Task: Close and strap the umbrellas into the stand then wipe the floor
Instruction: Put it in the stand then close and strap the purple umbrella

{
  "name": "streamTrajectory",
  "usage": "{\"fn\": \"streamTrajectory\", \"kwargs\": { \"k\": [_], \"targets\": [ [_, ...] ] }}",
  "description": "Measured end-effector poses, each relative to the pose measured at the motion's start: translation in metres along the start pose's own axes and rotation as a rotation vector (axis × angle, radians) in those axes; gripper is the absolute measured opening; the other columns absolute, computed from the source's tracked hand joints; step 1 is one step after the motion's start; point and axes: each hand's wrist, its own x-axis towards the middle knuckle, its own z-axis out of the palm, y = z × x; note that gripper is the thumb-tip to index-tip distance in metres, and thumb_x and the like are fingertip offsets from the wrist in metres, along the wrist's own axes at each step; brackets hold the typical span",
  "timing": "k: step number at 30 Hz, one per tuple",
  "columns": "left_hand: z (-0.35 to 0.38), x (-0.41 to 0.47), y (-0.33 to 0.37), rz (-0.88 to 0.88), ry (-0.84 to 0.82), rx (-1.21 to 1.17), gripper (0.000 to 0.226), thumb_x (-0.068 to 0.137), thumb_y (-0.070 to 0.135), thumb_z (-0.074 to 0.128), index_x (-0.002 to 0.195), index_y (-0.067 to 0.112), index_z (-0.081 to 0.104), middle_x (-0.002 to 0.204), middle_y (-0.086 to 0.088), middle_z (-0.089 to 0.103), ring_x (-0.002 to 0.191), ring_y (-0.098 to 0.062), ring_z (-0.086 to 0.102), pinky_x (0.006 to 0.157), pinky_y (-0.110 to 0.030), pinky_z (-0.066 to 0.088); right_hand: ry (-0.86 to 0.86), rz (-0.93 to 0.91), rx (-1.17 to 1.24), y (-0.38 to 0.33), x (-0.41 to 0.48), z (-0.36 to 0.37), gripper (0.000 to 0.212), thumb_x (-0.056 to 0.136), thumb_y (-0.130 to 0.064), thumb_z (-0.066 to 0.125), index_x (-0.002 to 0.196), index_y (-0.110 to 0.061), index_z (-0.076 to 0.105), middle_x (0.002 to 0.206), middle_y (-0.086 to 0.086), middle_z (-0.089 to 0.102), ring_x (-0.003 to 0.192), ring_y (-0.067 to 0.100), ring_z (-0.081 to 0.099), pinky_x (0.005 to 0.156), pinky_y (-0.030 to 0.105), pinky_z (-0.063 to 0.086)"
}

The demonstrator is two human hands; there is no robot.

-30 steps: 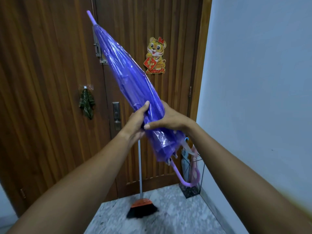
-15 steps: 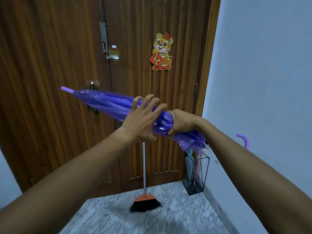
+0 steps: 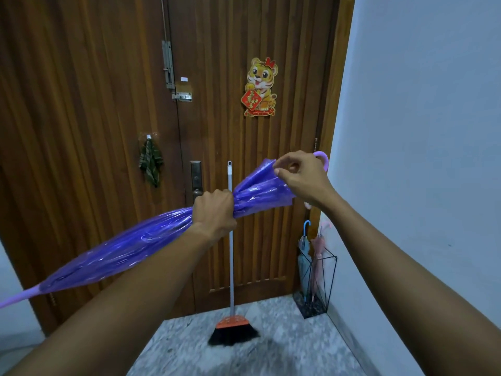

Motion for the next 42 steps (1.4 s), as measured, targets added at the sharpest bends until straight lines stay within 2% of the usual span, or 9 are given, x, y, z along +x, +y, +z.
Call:
{"fn": "streamTrajectory", "kwargs": {
  "k": [3, 10, 15, 18, 22, 25, 31, 37, 42],
  "targets": [
    [0.002, 0.002, 0.003, -0.024, 0.013, 0.005, 0.032, 0.083, 0.028, 0.069, 0.107, 0.011, 0.056, 0.091, -0.006, 0.068, 0.079, -0.026, 0.068, 0.065, -0.033, 0.046, -0.116, 0.031, -0.024, 0.004, -0.006, 0.007, 0.015, 0.091, -0.016, 0.07, 0.103, -0.025, 0.069, 0.117, -0.002, 0.064, 0.105, 0.012, 0.061, 0.07, 0.018, 0.05],
    [0.005, 0.004, 0.001, -0.062, 0.01, -0.021, 0.034, 0.083, 0.031, 0.069, 0.107, 0.012, 0.054, 0.094, -0.006, 0.069, 0.082, -0.027, 0.069, 0.066, -0.031, 0.043, -0.008, 0.049, 0.061, 0.008, -0.01, 0.015, 0.035, 0.083, -0.006, 0.077, 0.111, -0.023, 0.066, 0.123, -0.004, 0.055, 0.105, 0.011, 0.058, 0.067, 0.009, 0.049],
    [0.008, 0.003, -0.003, -0.105, 0.024, 0.008, 0.035, 0.083, 0.03, 0.07, 0.108, 0.013, 0.053, 0.094, -0.006, 0.069, 0.082, -0.027, 0.069, 0.065, -0.033, 0.042, -0.092, 0.1, 0.114, 0.014, -0.009, 0.02, 0.058, 0.079, -0.002, 0.078, 0.127, -0.025, 0.056, 0.12, -0.004, 0.059, 0.105, 0.012, 0.063, 0.062, 0.011, 0.052],
    [0.01, 0.004, -0.006, -0.104, 0.038, 0.013, 0.04, 0.083, 0.033, 0.072, 0.11, 0.013, 0.051, 0.096, -0.006, 0.069, 0.083, -0.027, 0.07, 0.067, -0.034, 0.045, -0.116, 0.08, 0.079, 0.015, -0.011, 0.026, 0.057, 0.08, -0.007, 0.079, 0.13, -0.025, 0.056, 0.12, -0.005, 0.059, 0.108, 0.014, 0.063, 0.065, 0.011, 0.052],
    [0.011, 0.003, -0.006, -0.078, 0.064, 0.063, 0.039, 0.085, 0.033, 0.071, 0.109, 0.013, 0.048, 0.096, -0.006, 0.068, 0.082, -0.025, 0.07, 0.069, -0.035, 0.05, -0.029, 0.046, -0.075, 0.012, -0.01, 0.035, 0.041, 0.087, -0.048, 0.066, 0.122, -0.026, 0.066, 0.115, -0.005, 0.065, 0.106, 0.016, 0.063, 0.087, 0.041, 0.058],
    [0.01, 0.002, -0.005, -0.044, 0.086, 0.076, 0.035, 0.087, 0.03, 0.07, 0.109, 0.013, 0.048, 0.097, -0.007, 0.068, 0.081, -0.025, 0.069, 0.069, -0.035, 0.051, 0.011, 0.021, -0.177, 0.009, -0.008, 0.037, 0.038, 0.095, -0.052, 0.051, 0.114, -0.026, 0.071, 0.104, -0.006, 0.072, 0.101, 0.017, 0.064, 0.09, 0.052, 0.054],
    [0.007, 0.004, -0.002, -0.057, 0.082, 0.059, 0.035, 0.086, 0.029, 0.069, 0.109, 0.013, 0.049, 0.098, -0.007, 0.068, 0.083, -0.026, 0.069, 0.067, -0.034, 0.044, -0.102, 0.01, -0.319, 0.008, -0.007, 0.041, 0.039, 0.089, -0.042, 0.07, 0.126, -0.029, 0.068, 0.109, -0.001, 0.071, 0.101, 0.016, 0.065, 0.091, 0.05, 0.054],
    [0.01, 0.004, -0.007, -0.1, 0.044, 0.05, 0.042, 0.084, 0.032, 0.072, 0.113, 0.013, 0.048, 0.101, -0.008, 0.068, 0.087, -0.027, 0.07, 0.074, -0.038, 0.051, -0.073, -0.044, -0.245, 0.004, -0.011, 0.047, 0.034, 0.084, -0.048, 0.073, 0.111, -0.028, 0.076, 0.107, -0.004, 0.072, 0.099, 0.012, 0.064, 0.087, 0.048, 0.055],
    [0.011, 0.006, -0.005, -0.115, 0.033, 0.079, 0.041, 0.084, 0.031, 0.072, 0.111, 0.012, 0.049, 0.1, -0.009, 0.069, 0.086, -0.028, 0.07, 0.07, -0.035, 0.048, -0.002, -0.081, -0.343, 0.001, -0.015, 0.053, 0.029, 0.082, -0.048, 0.076, 0.102, -0.027, 0.078, 0.112, -0.005, 0.064, 0.11, 0.012, 0.049, 0.089, 0.037, 0.041]
  ]
}}
